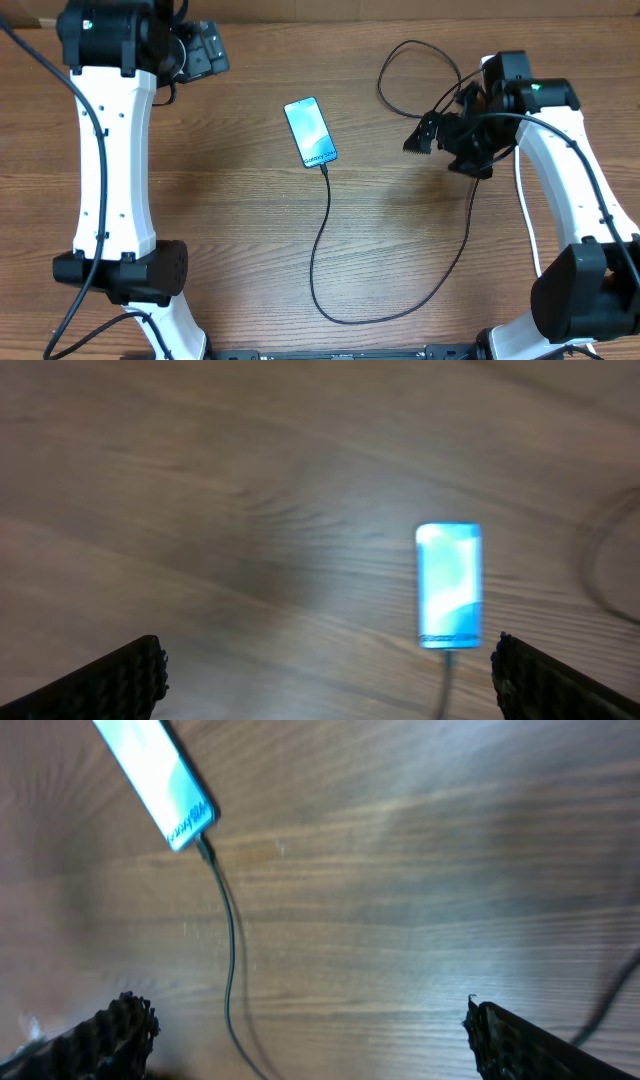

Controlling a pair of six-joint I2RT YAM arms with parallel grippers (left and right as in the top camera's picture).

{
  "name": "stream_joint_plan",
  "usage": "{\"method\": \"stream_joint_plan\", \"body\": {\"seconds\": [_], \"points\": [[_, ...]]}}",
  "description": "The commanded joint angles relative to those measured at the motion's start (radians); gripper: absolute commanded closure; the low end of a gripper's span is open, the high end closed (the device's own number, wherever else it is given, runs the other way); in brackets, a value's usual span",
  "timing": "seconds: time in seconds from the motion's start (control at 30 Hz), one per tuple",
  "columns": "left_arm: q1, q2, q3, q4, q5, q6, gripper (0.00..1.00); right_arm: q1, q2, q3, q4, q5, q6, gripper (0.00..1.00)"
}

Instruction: Plug charger to phone and switch on socket

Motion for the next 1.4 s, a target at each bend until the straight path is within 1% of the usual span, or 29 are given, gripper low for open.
{"method": "stream_joint_plan", "body": {"seconds": [0.0,0.07,0.13,0.23,0.33,0.5,0.73,1.0,1.1,1.23,1.37], "points": [[0.006,0.019,-0.027,-0.014,-0.097,-0.010,0.00,-0.002,-0.013,0.149,-0.014,0.128,0.022,0.00],[0.006,0.019,-0.041,-0.015,-0.092,-0.010,0.00,-0.002,-0.013,0.224,-0.020,0.214,0.022,0.00],[0.006,0.019,-0.052,-0.021,-0.085,-0.010,0.00,-0.003,-0.013,0.296,-0.019,0.342,0.040,0.00],[0.004,0.019,-0.071,-0.029,-0.071,-0.010,0.00,-0.026,-0.013,0.361,-0.023,0.532,0.177,0.00],[0.004,0.019,-0.087,-0.040,-0.063,-0.010,0.00,-0.078,-0.010,0.368,0.006,0.621,0.220,0.00],[0.004,0.019,-0.106,-0.064,-0.063,-0.010,0.00,-0.202,0.044,0.365,0.059,0.626,0.260,0.00],[0.004,0.019,-0.106,-0.063,-0.064,-0.010,0.00,-0.310,0.126,0.362,0.171,0.489,0.262,0.00],[0.004,0.019,-0.106,-0.062,-0.064,-0.010,0.00,-0.322,0.218,0.362,0.286,0.492,0.261,0.00],[0.004,0.019,-0.106,-0.062,-0.064,-0.010,0.00,-0.322,0.257,0.362,0.316,0.528,0.261,0.00],[0.004,0.019,-0.106,-0.063,-0.064,-0.010,0.00,-0.322,0.298,0.362,0.307,0.639,0.261,0.00],[0.004,0.019,-0.106,-0.062,-0.064,-0.010,0.00,-0.323,0.335,0.362,0.312,0.656,0.261,0.00]]}}
